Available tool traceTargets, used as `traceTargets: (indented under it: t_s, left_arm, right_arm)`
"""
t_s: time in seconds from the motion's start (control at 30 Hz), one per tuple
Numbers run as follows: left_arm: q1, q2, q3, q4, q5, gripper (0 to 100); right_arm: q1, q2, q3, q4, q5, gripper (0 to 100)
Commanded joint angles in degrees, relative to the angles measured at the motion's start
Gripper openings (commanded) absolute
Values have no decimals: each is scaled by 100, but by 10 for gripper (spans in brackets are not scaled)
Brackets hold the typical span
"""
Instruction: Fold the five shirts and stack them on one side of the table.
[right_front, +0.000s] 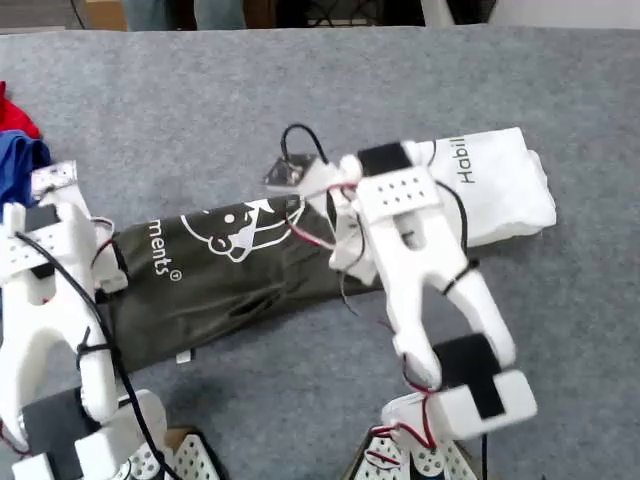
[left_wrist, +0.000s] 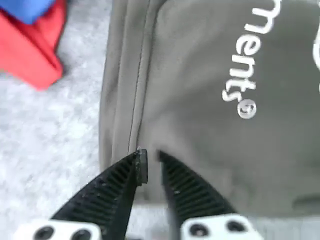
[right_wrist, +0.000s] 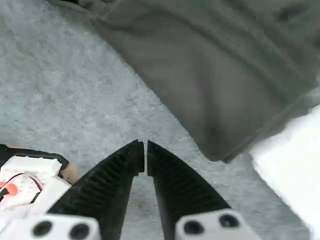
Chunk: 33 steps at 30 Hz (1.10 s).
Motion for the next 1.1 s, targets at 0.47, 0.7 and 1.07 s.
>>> traceTargets:
  t_s: [0.47, 0.7, 1.07]
  left_arm:
    - [-1253, 2505, -945, -149, 149, 252]
    - [-1297, 2963, -1314, -105, 132, 238]
    - [-1253, 2954, -2000, 914, -932, 169]
  right_arm:
    - [62, -708, 532, -378, 167, 18]
    - [62, -708, 171, 0, 193, 18]
    - [62, -708, 92, 35, 202, 18]
